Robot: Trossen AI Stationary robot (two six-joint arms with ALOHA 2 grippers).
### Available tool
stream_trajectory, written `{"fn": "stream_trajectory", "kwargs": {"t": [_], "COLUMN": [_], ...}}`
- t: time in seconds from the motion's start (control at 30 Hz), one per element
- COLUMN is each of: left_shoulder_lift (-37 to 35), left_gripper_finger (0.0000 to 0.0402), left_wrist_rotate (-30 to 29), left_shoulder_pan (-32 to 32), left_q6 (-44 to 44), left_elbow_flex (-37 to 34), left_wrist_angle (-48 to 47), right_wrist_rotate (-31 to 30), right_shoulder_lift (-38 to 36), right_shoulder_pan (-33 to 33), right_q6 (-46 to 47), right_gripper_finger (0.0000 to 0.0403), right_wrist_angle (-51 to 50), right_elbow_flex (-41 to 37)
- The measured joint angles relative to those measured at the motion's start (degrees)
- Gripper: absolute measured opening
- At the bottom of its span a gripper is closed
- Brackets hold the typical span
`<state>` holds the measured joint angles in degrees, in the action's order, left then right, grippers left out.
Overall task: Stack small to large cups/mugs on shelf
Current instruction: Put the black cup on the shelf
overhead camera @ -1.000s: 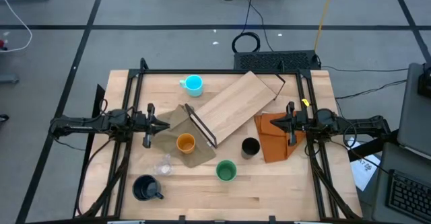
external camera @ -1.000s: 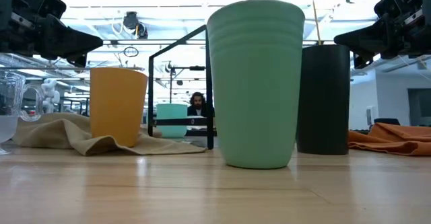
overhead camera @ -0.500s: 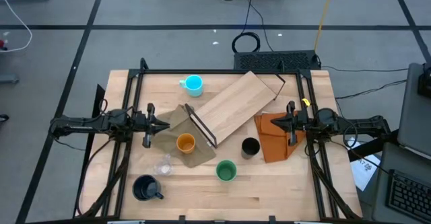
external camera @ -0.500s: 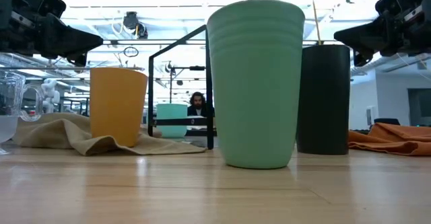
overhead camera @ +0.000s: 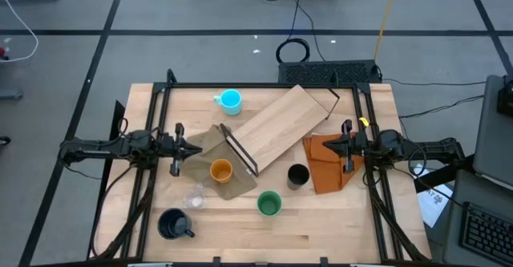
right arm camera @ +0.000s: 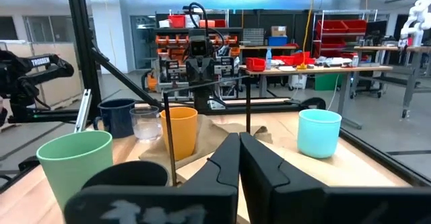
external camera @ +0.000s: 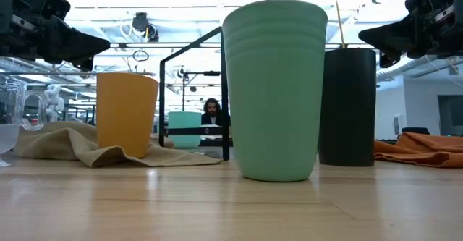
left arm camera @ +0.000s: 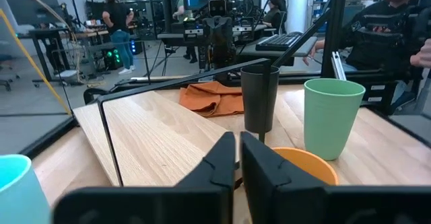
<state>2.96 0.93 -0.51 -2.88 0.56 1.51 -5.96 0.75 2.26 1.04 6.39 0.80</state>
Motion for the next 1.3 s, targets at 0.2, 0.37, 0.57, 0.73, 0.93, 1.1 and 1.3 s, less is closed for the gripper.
{"fn": "stream_trajectory", "kwargs": {"t": [0.2, 0.37, 0.57, 0.73, 0.93, 1.1, 1.3], "left_shoulder_lift": [0.0, 0.0, 0.0, 0.0, 0.0, 0.0, 0.0], "left_gripper_finger": [0.0021, 0.0035, 0.0036, 0.0035, 0.0035, 0.0035, 0.0035], "left_wrist_rotate": [0.1, 0.0, 0.0, 0.0, 0.0, 0.0, 0.0], "left_shoulder_pan": [0.0, 0.0, 0.0, 0.0, 0.0, 0.0, 0.0], "left_q6": [1.8, 1.7, 1.7, 1.7, 1.7, 1.7, 1.6], "left_elbow_flex": [0.0, 0.0, 0.0, 0.0, 0.0, 0.0, 0.0], "left_wrist_angle": [1.1, 1.6, 1.8, 1.8, 1.8, 1.8, 1.8], "right_wrist_rotate": [0.0, 0.0, 0.0, 0.0, 0.0, -0.2, -3.0], "right_shoulder_lift": [0.0, 0.0, 0.0, 0.0, 0.0, 0.0, 0.3], "right_shoulder_pan": [0.0, 0.1, -0.5, -0.6, -0.5, -0.9, -1.3], "right_q6": [2.0, 1.9, 0.8, 3.0, 2.8, 7.3, 14.4], "right_gripper_finger": [0.0, 0.0, 0.0, 0.0, 0.0012, 0.0073, 0.0192], "right_wrist_angle": [0.8, 1.2, 1.1, 0.9, 0.6, 0.4, -1.8], "right_elbow_flex": [0.0, 0.0, 0.0, 0.0, 0.0, 0.0, 0.0]}}
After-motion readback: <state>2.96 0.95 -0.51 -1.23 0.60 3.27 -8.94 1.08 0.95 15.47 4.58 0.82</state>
